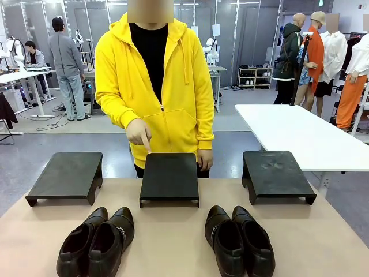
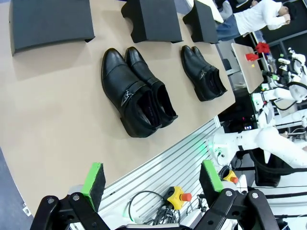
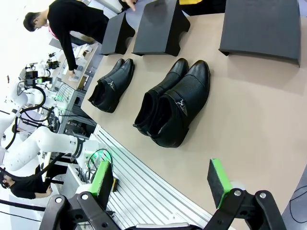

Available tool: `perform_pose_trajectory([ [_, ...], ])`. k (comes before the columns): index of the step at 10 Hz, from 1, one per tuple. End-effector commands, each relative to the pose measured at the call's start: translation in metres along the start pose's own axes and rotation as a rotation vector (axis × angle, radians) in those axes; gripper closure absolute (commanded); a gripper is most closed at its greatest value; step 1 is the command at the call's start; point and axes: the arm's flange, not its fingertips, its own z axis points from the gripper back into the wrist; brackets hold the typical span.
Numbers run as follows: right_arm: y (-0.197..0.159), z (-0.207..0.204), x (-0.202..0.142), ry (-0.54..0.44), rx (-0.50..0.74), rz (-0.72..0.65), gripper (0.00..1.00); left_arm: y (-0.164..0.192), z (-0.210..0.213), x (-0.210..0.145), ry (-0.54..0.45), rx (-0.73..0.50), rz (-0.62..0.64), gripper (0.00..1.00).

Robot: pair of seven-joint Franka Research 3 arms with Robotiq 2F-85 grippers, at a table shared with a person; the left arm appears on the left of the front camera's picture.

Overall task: Place the shoes on the stand as instructed by the person.
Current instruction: Pick up one pair of Shoes and place it on the Shoes Stand indicated by the person.

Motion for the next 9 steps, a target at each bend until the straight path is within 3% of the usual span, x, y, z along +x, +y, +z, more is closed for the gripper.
perform_pose_trajectory([
  [1,0.0002,0.0001,0.0006,-0.007,0.008,0.012,0.0,-0.001,-0.0007,0.0003,-0.001,-0.013,-0.004,0.0],
  [9,0.0002,0.0001,0.0006,-0.007,0.008,0.012,0.0,-0.001,-0.0007,0.0003,-0.001,-0.013,-0.004,0.0],
])
